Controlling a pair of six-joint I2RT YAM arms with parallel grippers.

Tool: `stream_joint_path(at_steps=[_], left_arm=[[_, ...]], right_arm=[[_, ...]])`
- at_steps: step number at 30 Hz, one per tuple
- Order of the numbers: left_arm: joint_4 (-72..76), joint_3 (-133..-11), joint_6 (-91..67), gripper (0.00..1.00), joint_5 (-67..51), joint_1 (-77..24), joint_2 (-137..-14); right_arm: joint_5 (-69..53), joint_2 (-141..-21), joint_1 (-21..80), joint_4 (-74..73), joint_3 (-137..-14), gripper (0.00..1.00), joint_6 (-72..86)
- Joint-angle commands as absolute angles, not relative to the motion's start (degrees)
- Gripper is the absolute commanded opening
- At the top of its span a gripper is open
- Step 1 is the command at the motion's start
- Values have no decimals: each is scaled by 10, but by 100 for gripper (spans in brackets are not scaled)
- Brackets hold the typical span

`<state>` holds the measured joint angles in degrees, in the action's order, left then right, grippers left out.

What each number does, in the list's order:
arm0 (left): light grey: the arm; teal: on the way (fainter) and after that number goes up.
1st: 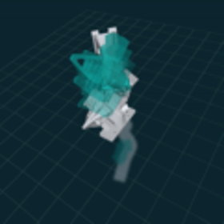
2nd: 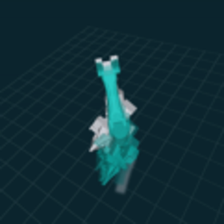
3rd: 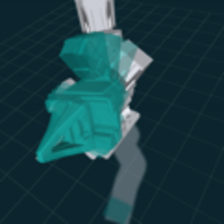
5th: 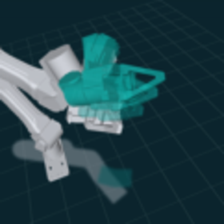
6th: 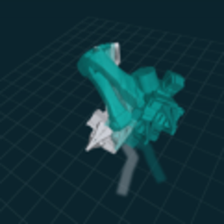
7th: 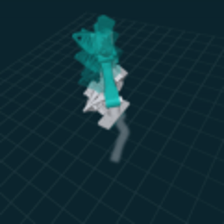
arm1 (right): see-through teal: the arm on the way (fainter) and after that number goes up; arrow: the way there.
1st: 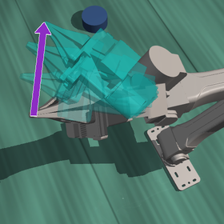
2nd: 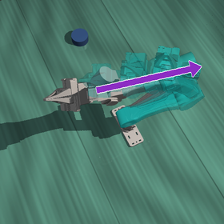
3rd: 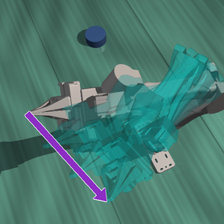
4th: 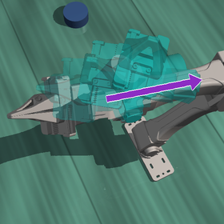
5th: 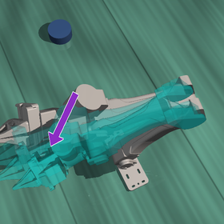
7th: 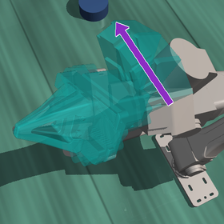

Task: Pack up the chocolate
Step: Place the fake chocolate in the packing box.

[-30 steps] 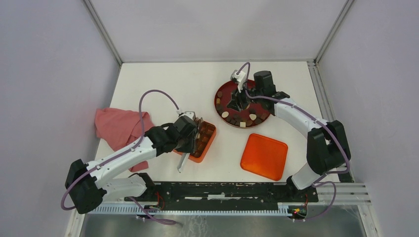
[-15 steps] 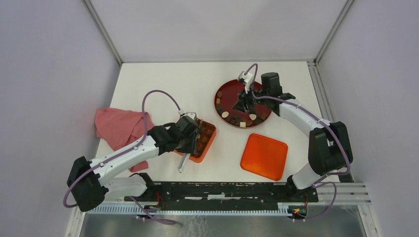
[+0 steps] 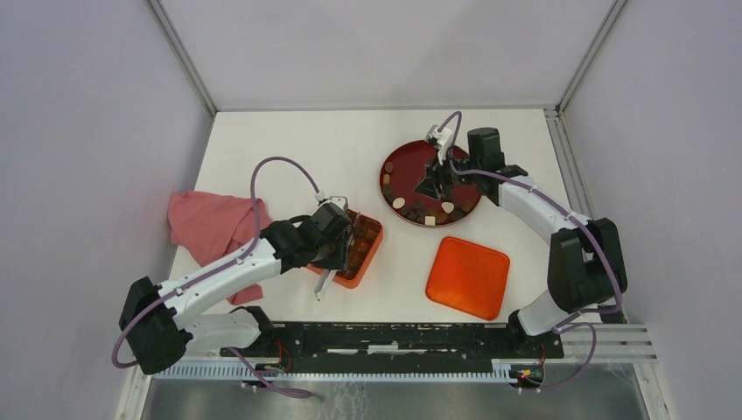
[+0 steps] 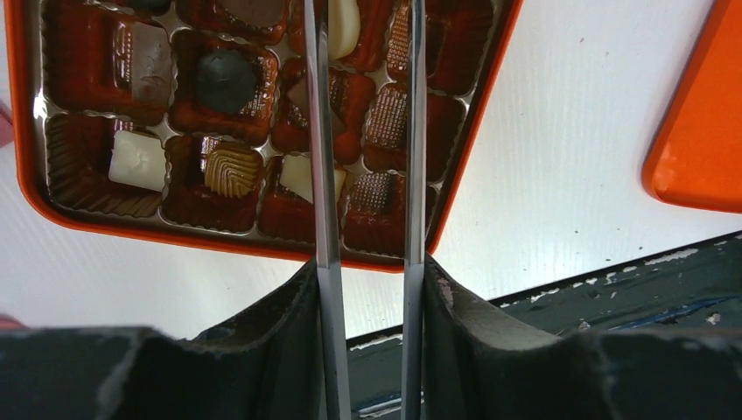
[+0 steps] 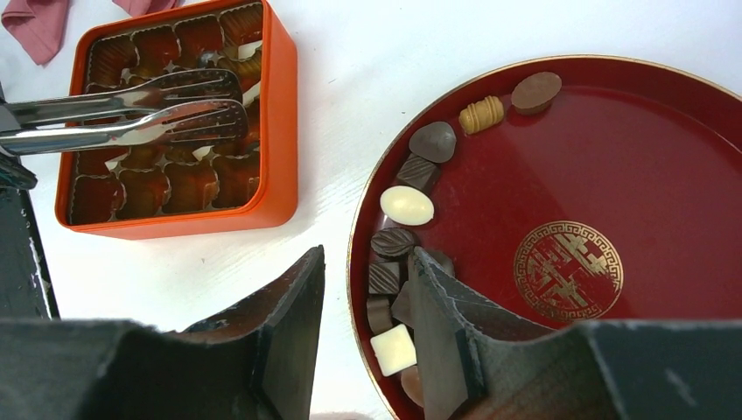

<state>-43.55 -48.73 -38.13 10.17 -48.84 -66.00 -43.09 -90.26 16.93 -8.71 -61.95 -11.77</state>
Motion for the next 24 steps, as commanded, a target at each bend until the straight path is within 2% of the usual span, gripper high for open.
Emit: stream_joint_path(at_steps=[1, 9, 16, 24], left_arm=[[-433, -535, -392, 43, 109, -489, -622], [-336, -529, -400, 39, 48, -490, -563], [-246, -521, -371, 39, 39, -490, -594], [-222, -528, -338, 39, 19, -490, -636]], right_arm=[[-436, -878, 162, -81, -620, 46, -143], [-352, -937, 74, -182, -680, 52, -239], [-294, -1014, -27, -235, -739, 55, -306], [-259, -1112, -38, -189, -789, 50, -226]])
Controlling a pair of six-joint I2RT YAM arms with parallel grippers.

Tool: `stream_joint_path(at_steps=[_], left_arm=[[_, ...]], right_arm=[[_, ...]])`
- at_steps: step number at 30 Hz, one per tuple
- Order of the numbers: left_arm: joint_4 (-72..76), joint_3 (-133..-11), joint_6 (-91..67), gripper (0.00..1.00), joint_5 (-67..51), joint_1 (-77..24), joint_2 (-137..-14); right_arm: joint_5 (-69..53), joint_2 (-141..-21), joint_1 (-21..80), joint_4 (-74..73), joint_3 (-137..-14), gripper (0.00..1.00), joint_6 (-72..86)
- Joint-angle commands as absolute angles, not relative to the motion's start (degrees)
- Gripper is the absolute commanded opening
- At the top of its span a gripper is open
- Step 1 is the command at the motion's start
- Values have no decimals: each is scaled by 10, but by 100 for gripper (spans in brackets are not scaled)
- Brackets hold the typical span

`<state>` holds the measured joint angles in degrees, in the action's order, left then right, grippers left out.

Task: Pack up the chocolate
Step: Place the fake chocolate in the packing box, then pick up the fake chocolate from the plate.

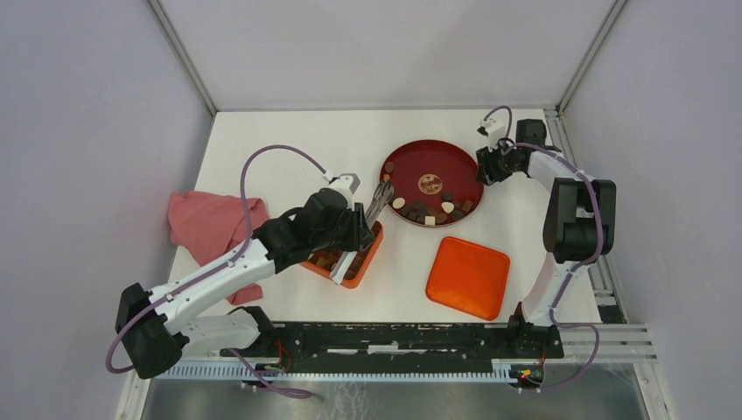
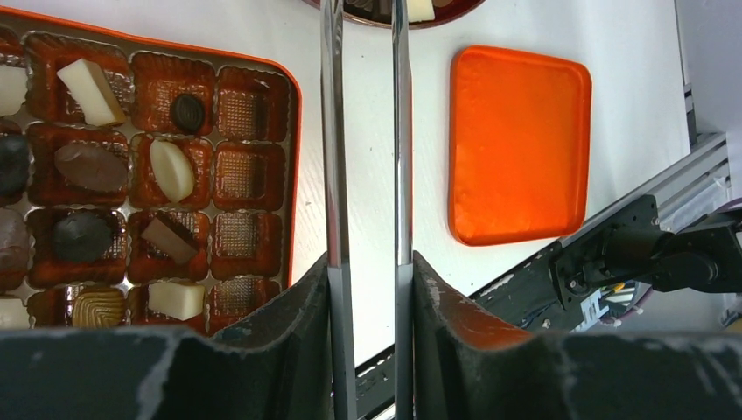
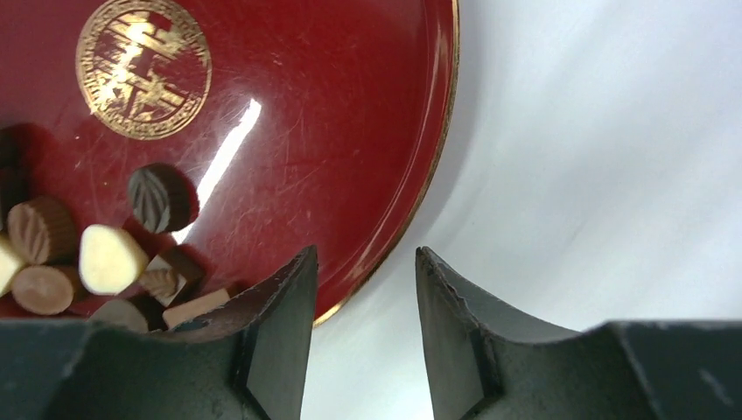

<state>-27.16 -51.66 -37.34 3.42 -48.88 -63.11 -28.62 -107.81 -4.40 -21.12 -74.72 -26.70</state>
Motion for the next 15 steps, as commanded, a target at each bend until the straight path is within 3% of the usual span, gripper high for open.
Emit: stream_joint_path(at_steps=[1, 15], left_arm=[[-223, -526, -336, 39, 19, -490, -636], [-229, -530, -314, 39, 31, -490, -642]], right_arm=[[-250, -1125, -38, -183, -798, 48, -212], [-164, -1167, -36, -99, -776, 28, -13]])
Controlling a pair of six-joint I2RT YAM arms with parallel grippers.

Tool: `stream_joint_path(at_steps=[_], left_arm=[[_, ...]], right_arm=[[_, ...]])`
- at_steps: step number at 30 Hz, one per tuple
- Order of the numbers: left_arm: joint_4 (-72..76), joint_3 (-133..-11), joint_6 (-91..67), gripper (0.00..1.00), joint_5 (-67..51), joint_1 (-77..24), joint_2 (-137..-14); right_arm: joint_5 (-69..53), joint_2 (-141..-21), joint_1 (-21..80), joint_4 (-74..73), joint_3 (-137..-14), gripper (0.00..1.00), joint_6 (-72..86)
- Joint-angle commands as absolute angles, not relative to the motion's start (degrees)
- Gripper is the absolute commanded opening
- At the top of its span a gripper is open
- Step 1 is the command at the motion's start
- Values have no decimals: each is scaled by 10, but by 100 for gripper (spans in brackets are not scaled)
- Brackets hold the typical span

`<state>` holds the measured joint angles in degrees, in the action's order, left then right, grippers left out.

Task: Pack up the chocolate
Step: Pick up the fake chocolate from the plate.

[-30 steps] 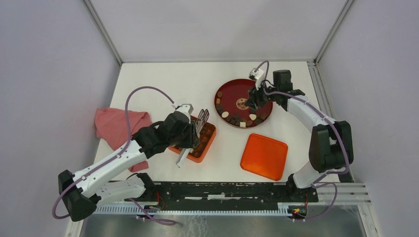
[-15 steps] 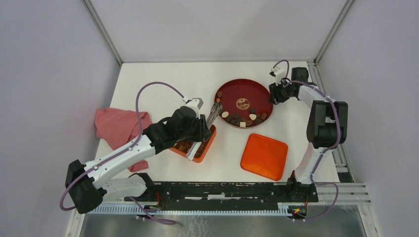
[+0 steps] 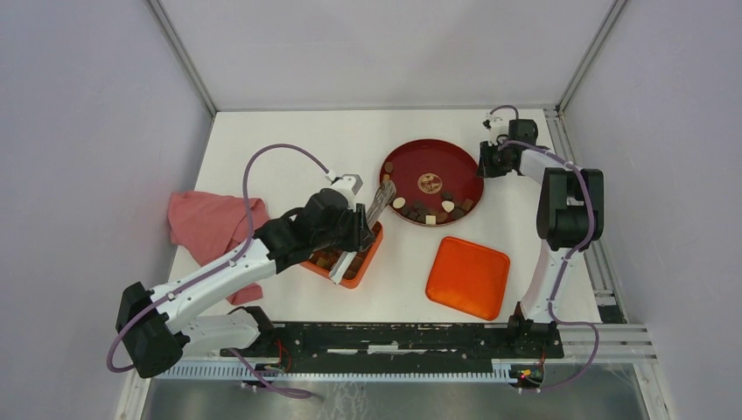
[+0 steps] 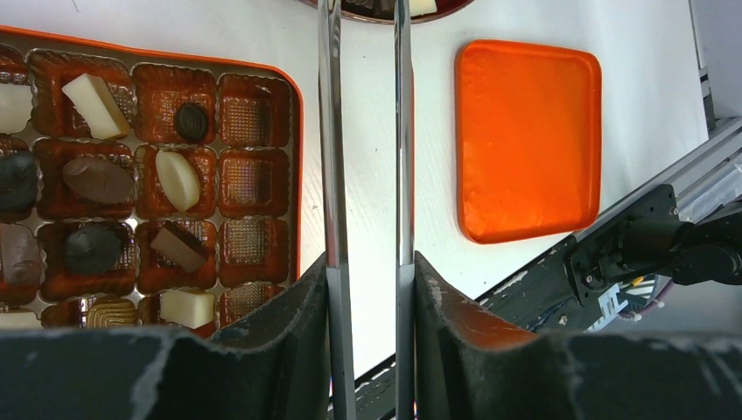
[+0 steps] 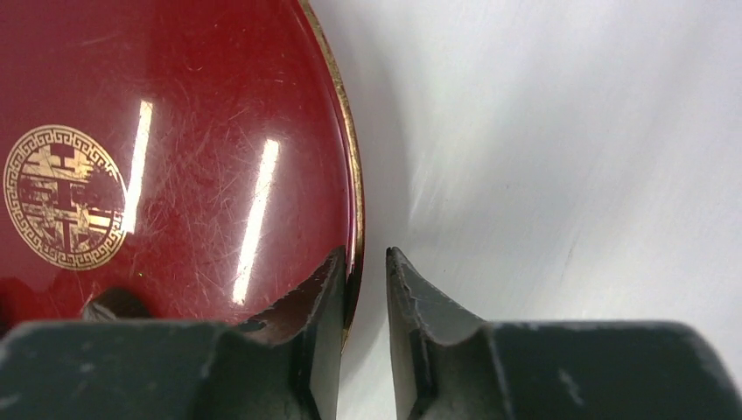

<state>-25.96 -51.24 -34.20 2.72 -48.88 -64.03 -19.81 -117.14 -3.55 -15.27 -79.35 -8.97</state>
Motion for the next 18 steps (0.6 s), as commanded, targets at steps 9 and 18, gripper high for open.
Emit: stream_joint_path(at_steps=[9, 18], left_arm=[[-230, -531, -312, 39, 30, -490, -647], [-215, -523, -322, 39, 3, -490, -651]], right_arm=[[-132, -1078, -37, -53, -672, 8, 96], [-148, -954, -39, 43, -458, 9, 245]])
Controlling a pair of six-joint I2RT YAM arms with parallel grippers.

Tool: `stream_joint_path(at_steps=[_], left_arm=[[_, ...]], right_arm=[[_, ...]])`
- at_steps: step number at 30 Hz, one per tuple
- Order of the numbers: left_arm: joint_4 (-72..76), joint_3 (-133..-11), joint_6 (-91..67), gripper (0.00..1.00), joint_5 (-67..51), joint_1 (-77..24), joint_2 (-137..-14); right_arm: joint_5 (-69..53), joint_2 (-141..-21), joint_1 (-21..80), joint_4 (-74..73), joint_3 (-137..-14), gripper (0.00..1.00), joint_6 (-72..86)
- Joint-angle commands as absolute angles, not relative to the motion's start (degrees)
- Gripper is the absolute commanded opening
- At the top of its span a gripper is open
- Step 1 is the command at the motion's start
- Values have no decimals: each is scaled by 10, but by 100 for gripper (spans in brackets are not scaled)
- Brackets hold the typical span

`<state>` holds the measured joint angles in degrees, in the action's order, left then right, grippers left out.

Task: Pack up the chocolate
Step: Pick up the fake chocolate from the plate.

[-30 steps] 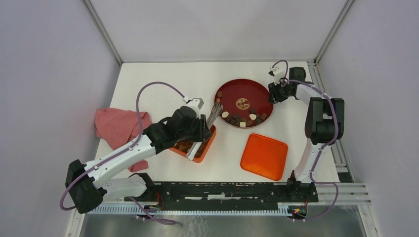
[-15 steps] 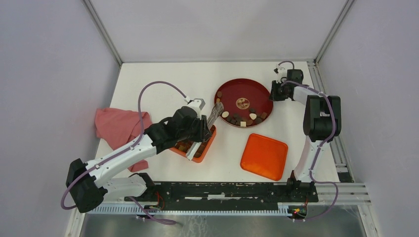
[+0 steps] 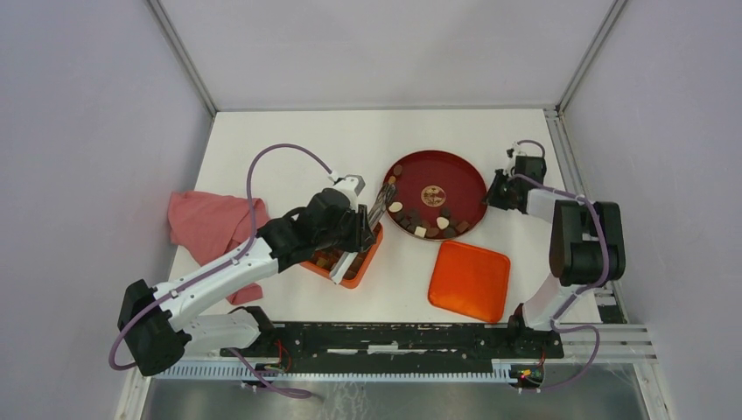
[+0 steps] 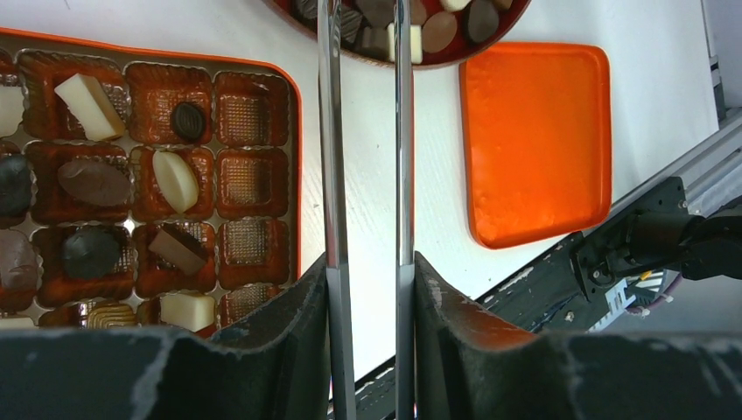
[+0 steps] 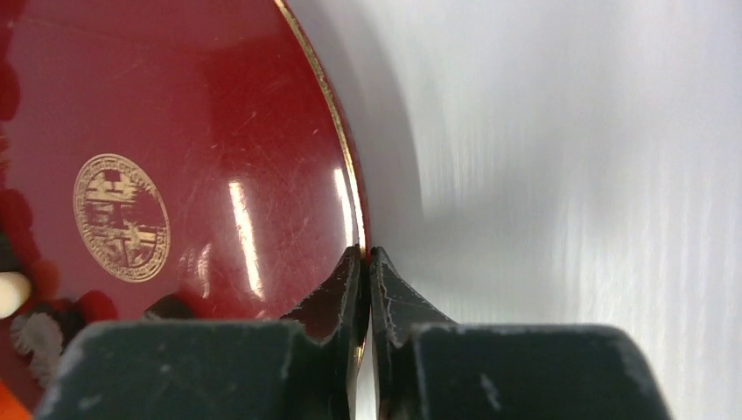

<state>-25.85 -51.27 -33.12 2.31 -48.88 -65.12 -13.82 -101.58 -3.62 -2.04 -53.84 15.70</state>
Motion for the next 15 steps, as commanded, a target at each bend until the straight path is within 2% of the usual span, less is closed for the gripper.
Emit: stream_joint_path(at_steps=[1, 4, 6, 12, 15], left_arm=[[-214, -524, -322, 39, 3, -490, -654], [-213, -529, -324, 38, -4, -490, -660], [-213, -533, -328, 38, -22, -491, -667], [-260, -571, -367, 36, -6, -507, -707], [-320, -619, -366, 36, 42, -527, -747]], right_arm=[[-163, -940, -40, 61, -432, 13, 267], [-216, -922, -40, 95, -402, 34, 283], [-230, -917, -41, 85, -415, 43, 256], [-235, -899, -83, 19, -483, 51, 113], [-316, -886, -112, -32, -527, 53, -3]])
